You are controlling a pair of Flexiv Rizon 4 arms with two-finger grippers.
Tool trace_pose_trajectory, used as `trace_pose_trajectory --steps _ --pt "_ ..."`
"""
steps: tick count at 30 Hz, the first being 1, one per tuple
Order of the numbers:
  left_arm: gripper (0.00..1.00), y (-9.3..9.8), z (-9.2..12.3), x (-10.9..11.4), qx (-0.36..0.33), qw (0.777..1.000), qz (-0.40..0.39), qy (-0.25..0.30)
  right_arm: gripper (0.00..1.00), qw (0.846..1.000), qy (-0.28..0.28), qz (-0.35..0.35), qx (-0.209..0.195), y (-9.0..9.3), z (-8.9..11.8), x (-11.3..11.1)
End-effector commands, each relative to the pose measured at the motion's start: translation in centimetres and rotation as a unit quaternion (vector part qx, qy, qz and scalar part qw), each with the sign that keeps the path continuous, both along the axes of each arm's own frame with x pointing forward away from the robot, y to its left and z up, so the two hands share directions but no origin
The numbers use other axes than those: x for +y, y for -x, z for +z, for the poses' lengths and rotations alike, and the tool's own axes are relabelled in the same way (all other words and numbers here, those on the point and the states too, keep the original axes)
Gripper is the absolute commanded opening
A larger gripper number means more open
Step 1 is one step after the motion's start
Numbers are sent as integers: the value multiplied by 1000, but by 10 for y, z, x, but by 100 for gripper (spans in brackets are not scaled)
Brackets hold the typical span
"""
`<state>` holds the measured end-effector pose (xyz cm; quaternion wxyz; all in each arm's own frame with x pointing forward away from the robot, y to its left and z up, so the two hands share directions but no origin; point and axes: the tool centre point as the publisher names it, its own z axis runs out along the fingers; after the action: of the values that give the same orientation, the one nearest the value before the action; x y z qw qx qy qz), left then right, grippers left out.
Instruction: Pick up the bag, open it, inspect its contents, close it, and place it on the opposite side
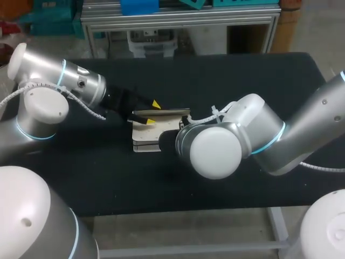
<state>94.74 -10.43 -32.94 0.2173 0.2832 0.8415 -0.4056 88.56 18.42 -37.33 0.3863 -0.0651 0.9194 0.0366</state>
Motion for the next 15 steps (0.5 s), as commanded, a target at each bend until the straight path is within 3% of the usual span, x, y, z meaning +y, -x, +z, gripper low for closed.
trace_pose_trajectory --steps 1,2,5,10,15 --pt "34 4 6 0 -16 1000 10 6 0 964 -59 17 -259 1 -5 -4" --pt "29 3 6 -1 -17 1000 10 4 0 964 -59 17 -259 1 -5 -4" --pt "0 0 5 -3 -21 1000 15 1 0 964 -59 17 -259 1 -5 -4" --pt "0 2 -1 -4 -27 999 17 -9 0 964 -59 17 -259 1 -5 -4" --pt "0 18 -7 -2 -51 999 8 -17 0 964 -59 17 -259 1 -5 -4"
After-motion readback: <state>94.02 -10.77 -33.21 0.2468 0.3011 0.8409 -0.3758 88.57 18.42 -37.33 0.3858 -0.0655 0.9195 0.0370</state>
